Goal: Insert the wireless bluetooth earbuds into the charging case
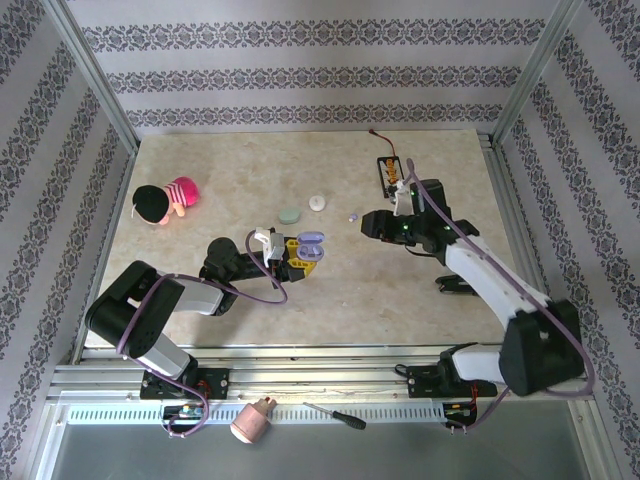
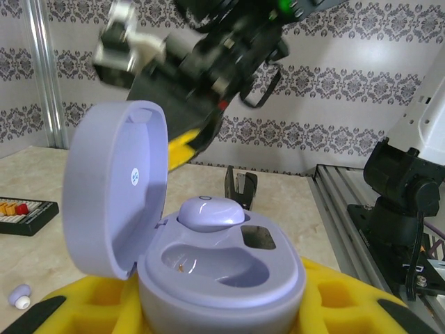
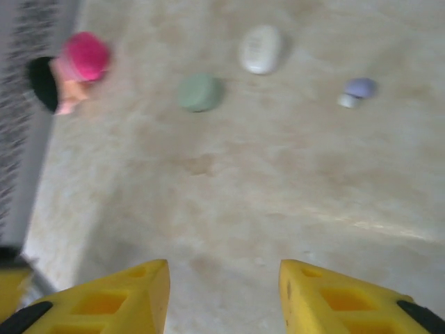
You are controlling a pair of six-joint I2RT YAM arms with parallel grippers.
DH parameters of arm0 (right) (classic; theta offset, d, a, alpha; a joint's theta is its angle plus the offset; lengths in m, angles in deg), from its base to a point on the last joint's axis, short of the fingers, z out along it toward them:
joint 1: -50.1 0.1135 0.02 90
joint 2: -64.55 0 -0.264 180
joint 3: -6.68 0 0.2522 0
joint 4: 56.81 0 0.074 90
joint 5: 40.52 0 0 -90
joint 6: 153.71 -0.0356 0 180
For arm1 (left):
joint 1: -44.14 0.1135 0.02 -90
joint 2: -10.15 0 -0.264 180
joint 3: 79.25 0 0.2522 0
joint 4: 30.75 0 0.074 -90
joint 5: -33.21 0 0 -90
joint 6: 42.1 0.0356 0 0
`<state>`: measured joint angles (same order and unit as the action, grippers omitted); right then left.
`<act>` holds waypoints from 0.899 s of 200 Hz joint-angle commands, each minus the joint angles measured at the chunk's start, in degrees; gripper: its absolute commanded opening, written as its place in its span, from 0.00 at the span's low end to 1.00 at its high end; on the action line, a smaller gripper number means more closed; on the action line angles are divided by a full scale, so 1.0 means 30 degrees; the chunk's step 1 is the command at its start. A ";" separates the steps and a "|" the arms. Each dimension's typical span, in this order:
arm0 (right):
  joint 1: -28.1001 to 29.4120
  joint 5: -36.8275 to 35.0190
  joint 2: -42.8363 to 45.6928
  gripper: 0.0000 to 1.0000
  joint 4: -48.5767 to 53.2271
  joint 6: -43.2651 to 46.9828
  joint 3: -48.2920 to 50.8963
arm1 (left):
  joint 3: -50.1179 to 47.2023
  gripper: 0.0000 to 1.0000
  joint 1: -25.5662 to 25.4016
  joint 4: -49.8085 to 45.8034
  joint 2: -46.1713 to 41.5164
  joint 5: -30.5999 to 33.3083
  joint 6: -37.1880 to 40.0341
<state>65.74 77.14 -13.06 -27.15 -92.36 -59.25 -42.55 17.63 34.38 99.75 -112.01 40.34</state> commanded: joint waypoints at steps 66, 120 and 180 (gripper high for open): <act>0.0035 -0.2817 -0.9011 0.45 0.0259 0.1069 -0.6299 | -0.0359 0.33 0.0250 0.0949 -0.0438 0.0040 -0.0149; 0.0556 -0.3754 -1.2574 0.46 0.1560 0.0622 -0.9948 | -0.0498 0.33 0.0242 0.0949 -0.0425 0.0146 -0.0105; 0.1359 -0.6190 -1.5256 0.43 0.3435 0.2713 -1.2986 | -0.0556 0.33 0.0269 0.0949 -0.0265 0.0158 -0.0060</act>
<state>68.76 62.96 -55.89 -21.08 -88.71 -94.17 -43.62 17.63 34.40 99.03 -111.62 40.37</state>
